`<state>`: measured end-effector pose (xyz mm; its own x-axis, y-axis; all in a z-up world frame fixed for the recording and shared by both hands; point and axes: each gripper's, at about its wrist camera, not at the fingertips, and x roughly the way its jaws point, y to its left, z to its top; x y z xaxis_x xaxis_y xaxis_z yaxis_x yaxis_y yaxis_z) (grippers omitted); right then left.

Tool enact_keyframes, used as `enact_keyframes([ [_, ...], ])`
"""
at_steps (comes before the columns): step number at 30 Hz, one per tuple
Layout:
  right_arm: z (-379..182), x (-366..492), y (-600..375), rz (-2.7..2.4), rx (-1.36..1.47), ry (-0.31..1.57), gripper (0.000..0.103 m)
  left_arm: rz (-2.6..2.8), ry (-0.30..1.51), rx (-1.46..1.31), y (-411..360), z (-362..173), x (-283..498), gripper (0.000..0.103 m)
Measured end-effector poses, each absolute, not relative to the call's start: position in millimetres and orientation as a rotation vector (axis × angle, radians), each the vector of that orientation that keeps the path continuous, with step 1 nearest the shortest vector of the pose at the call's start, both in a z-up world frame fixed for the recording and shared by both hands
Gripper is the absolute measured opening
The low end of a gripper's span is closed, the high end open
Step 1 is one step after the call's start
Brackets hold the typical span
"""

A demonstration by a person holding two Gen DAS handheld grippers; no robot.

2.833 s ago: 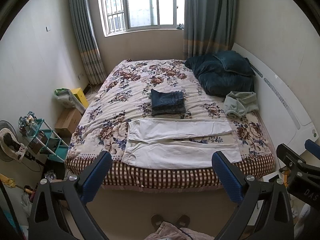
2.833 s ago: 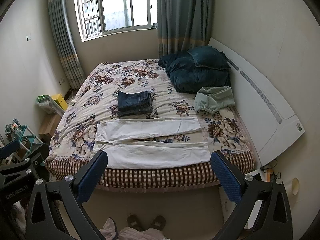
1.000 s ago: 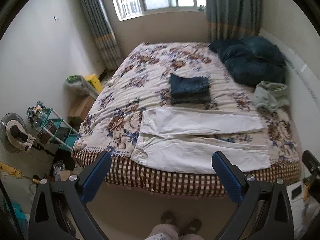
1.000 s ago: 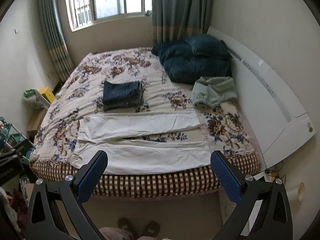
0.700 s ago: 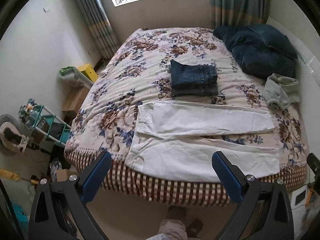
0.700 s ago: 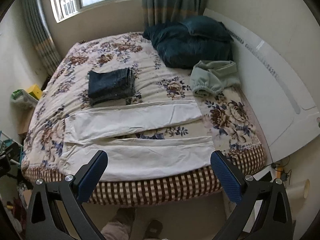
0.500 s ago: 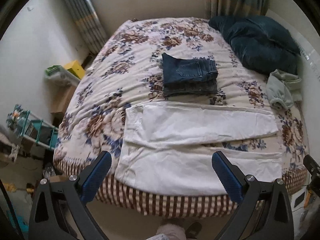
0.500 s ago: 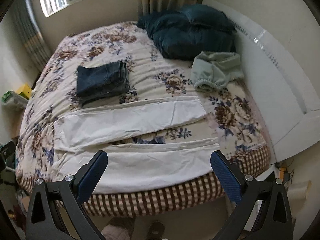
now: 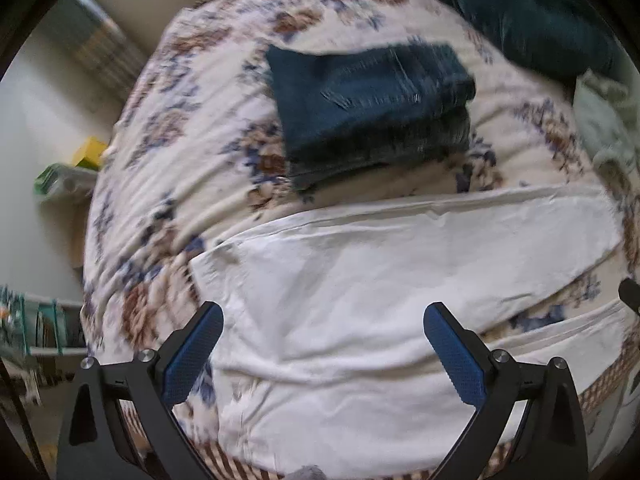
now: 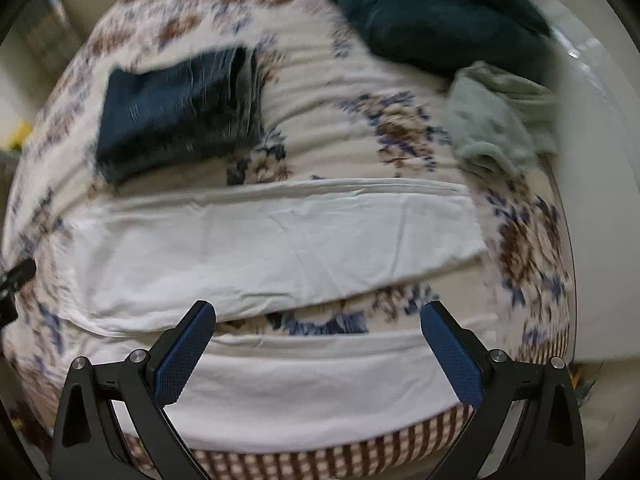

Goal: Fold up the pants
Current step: 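Lower both tools and grasp the white trousers' waistband edge with both grippers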

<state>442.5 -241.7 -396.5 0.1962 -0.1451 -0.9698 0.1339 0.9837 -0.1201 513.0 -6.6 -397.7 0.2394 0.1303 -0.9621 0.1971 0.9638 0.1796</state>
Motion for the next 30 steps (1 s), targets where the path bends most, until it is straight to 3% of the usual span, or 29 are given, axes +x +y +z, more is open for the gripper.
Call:
enact_keyframes([
  [7,-516,546,-211,-0.011,-0.242,1.494,0.103,-0.201,1.43,0.43,-27,-495,585,0.099],
  [11,-586,597,-188,0.126,-0.43,1.536,0.103,-0.335,1.507,0.478,-33,-556,619,0.079],
  [18,-674,633,-167,0.33,-0.648,1.65,0.099,-0.545,1.592,0.588,-41,-610,633,0.079],
  [20,-686,641,-167,0.378,-0.625,1.677,0.091,-0.569,1.599,0.585,-42,-611,637,0.079],
  [21,-691,644,-167,0.391,-0.609,1.691,0.081,-0.576,1.602,0.573,-42,-610,640,0.075],
  [22,-695,648,-169,0.418,-0.563,1.715,0.065,-0.583,1.606,0.561,-42,-609,640,0.064],
  [23,-695,651,-170,0.431,-0.529,1.72,0.056,-0.588,1.607,0.556,-42,-607,640,0.056],
  [25,-692,656,-173,0.439,-0.467,1.722,0.022,-0.603,1.621,0.558,-42,-601,639,0.032],
  [28,-687,663,-182,0.43,-0.374,1.736,0.011,-0.6,1.623,0.581,-41,-591,636,0.012],
  [30,-681,668,-191,0.41,-0.331,1.736,0.009,-0.592,1.629,0.547,-36,-581,630,0.007],
])
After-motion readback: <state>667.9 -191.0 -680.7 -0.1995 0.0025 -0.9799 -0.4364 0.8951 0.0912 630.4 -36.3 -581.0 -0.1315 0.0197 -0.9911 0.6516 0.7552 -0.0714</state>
